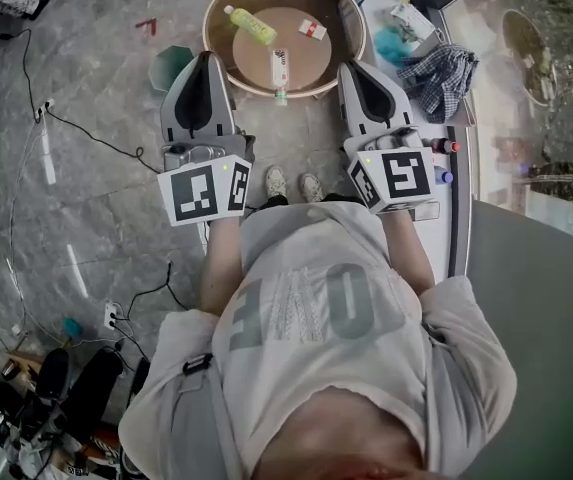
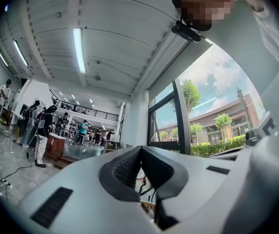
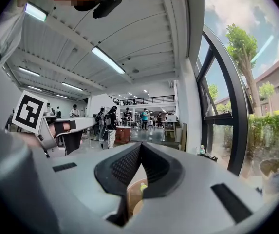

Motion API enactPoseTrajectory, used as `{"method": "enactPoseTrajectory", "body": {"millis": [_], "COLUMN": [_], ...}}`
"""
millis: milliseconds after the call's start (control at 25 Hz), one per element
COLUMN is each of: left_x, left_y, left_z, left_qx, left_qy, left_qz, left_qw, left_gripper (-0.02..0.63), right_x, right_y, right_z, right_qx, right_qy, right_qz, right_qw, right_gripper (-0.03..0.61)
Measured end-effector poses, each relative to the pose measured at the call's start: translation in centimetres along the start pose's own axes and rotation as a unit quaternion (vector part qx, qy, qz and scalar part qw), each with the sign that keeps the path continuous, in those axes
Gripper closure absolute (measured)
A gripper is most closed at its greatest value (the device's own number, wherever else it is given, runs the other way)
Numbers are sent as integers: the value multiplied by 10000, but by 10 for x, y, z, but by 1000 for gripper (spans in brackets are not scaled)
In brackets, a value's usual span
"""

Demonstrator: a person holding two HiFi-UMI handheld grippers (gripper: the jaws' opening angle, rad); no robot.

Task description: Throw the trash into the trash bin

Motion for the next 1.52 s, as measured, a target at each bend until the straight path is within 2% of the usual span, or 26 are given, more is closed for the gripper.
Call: {"method": "enactPoseTrajectory", "body": {"millis": [280, 440, 760, 880, 1040, 1360, 1520], "left_x": [-33, -33, -25, -22, -14, 3, 2], "left_y": [8, 17, 29, 33, 44, 64, 75], "left_z": [13, 20, 70, 103, 150, 219, 248], "left_qx": [40, -46, -49, -6, -170, -375, -478], "left_qy": [124, 277, 446, 477, 537, 273, 104], "left_qz": [-408, -310, -114, -105, -158, 40, 208], "left_qw": [9991, 9991, 9989, 9988, 9983, 9989, 9986], "left_gripper": [601, 601, 601, 601, 601, 601, 601], "right_x": [-18, -11, 37, 64, 100, 176, 196], "right_y": [7, 17, 28, 30, 27, 42, 55], "right_z": [19, 16, 54, 79, 114, 171, 197], "right_qx": [-153, -284, -277, -271, -283, -412, -540], "right_qy": [168, 302, 396, 368, 250, 39, -173], "right_qz": [-23, 46, 119, 257, 234, 656, 906], "right_qw": [9997, 9991, 9988, 9986, 9990, 9970, 9943], "right_gripper": [563, 563, 563, 563, 563, 563, 563]}}
Point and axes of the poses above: the fingertips, and each gripper's own axes: z forward along the fingers, x to its right, y out of its underside, the point moved 7 cm from there along -z, backward along the fingers, and after that the axes turned 7 degrees about -y, right-handed, at the moved point
